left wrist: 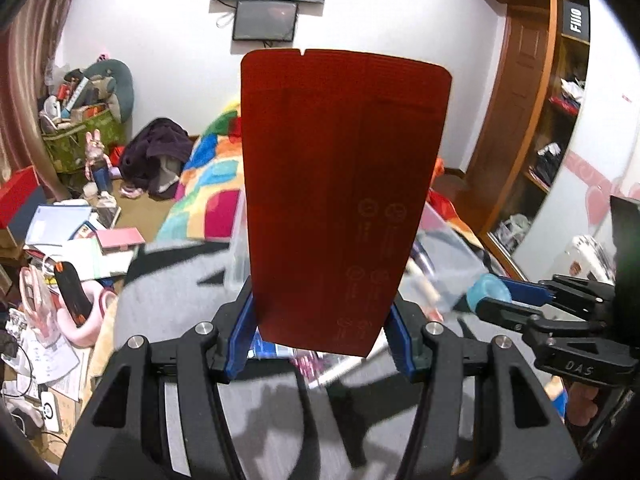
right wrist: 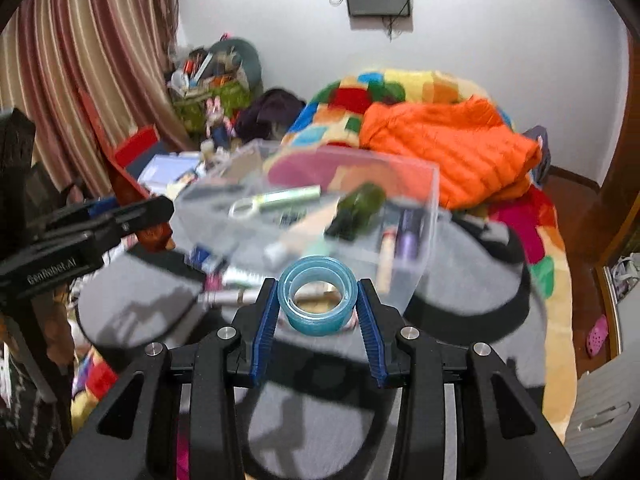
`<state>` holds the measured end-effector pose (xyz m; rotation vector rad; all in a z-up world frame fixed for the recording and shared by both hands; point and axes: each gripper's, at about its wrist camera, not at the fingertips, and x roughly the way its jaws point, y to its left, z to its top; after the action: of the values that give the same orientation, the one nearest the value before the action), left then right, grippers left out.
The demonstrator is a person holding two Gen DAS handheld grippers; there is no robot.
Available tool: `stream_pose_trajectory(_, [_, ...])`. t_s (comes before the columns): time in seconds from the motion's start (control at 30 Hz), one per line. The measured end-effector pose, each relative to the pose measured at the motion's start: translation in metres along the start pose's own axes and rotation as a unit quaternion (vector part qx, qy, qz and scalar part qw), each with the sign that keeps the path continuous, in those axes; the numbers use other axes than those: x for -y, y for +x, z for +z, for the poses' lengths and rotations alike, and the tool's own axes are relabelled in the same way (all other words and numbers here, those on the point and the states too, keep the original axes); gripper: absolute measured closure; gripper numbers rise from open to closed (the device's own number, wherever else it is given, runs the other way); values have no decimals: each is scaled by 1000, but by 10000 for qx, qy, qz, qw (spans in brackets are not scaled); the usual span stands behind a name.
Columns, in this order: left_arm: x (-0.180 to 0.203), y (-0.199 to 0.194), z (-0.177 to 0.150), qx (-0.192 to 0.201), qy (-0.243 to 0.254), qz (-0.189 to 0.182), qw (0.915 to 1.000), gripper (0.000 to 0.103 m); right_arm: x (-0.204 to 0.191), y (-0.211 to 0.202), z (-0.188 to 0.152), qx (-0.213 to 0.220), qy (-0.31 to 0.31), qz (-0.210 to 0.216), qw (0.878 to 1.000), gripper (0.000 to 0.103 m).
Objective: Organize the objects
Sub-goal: 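Carry the red pouch and blue tape roll into the clear box and open both grippers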
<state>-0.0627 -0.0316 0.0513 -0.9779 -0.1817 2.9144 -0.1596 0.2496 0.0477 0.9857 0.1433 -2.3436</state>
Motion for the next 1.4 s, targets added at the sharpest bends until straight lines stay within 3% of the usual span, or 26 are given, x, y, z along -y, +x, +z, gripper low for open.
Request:
stream_pose_trajectory(0.33, [2, 23, 39, 107, -74, 82, 9999, 46, 21, 22, 39, 168, 377, -218, 9989, 67])
stream_pose_trajectory(0.6, [2, 73, 46, -348, -81, 27, 9994, 46, 34, 65, 48, -221, 447, -314, 9983, 67])
stream_pose_trajectory(0.9, [2, 112, 32, -865, -60, -63, 9962, 46, 29, 91, 44, -499, 326, -363, 9976, 67])
stream_pose_trajectory(1.17, [5, 110, 28, -905, 48, -107, 9958, 45, 26, 94, 44, -558, 200, -408, 9974, 67])
stream_pose_trajectory(1.4, [5, 83, 28, -672, 36, -152, 9976, 38, 18, 73, 44, -393, 107, -304, 9987, 61])
